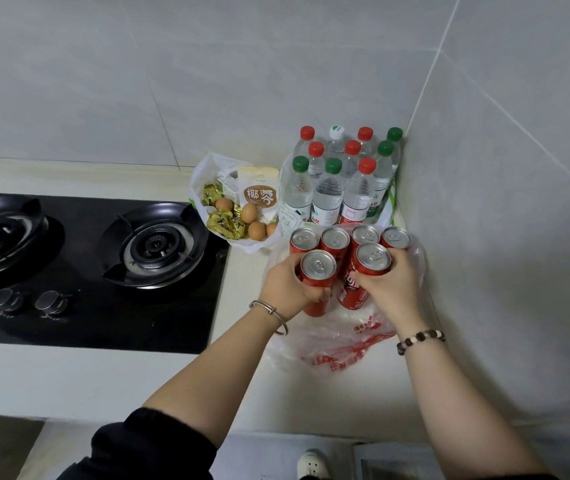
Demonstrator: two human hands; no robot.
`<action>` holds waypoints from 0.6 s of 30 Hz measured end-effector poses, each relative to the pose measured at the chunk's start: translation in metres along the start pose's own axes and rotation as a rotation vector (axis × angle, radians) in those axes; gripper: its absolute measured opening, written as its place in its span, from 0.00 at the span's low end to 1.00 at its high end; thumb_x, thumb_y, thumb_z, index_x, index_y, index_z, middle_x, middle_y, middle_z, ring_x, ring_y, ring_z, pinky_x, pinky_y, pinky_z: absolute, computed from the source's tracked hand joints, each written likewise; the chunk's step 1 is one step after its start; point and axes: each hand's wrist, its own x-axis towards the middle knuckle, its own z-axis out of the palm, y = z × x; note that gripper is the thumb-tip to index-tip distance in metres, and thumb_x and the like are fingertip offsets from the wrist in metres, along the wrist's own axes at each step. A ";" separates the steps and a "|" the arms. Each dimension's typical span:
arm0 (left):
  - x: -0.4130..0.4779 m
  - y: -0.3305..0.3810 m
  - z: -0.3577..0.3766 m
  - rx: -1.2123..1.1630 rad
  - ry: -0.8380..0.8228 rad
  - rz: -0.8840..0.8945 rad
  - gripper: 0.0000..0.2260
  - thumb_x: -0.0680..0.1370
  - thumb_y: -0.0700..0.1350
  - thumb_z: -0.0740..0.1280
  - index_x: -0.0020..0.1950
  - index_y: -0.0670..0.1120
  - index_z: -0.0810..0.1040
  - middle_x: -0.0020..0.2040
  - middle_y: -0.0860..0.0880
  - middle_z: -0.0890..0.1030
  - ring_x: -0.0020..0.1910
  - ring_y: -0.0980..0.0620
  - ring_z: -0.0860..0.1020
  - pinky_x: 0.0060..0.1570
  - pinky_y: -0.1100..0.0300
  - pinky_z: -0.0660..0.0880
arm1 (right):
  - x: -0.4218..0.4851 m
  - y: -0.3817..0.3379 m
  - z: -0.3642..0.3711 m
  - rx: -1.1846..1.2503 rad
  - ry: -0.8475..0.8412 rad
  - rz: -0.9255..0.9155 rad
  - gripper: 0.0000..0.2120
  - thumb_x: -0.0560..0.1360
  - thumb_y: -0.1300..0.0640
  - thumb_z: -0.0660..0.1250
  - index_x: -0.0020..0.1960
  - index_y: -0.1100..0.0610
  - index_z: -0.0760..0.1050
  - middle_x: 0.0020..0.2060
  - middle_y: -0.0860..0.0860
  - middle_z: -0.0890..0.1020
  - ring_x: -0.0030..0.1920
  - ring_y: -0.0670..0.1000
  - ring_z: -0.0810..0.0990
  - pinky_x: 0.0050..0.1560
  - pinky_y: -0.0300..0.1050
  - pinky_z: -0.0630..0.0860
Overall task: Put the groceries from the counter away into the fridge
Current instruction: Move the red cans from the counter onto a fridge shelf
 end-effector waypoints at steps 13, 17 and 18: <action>-0.027 0.037 -0.076 -0.102 0.123 0.144 0.28 0.63 0.47 0.79 0.60 0.46 0.76 0.51 0.53 0.80 0.46 0.63 0.77 0.46 0.77 0.71 | -0.043 -0.095 0.005 0.181 0.019 -0.263 0.22 0.63 0.56 0.79 0.55 0.50 0.76 0.46 0.42 0.82 0.48 0.38 0.80 0.47 0.29 0.74; -0.042 0.042 -0.108 -0.203 0.193 0.147 0.22 0.65 0.44 0.78 0.56 0.49 0.75 0.48 0.57 0.80 0.46 0.66 0.78 0.47 0.74 0.74 | -0.059 -0.121 0.019 0.209 -0.057 -0.330 0.22 0.65 0.55 0.78 0.57 0.51 0.76 0.48 0.43 0.83 0.49 0.39 0.80 0.51 0.36 0.76; -0.047 0.043 -0.117 -0.224 0.214 0.154 0.22 0.65 0.44 0.78 0.56 0.50 0.75 0.48 0.57 0.81 0.46 0.65 0.79 0.49 0.71 0.75 | -0.064 -0.129 0.024 0.211 -0.074 -0.344 0.21 0.65 0.55 0.77 0.56 0.51 0.77 0.48 0.43 0.83 0.49 0.38 0.80 0.50 0.35 0.76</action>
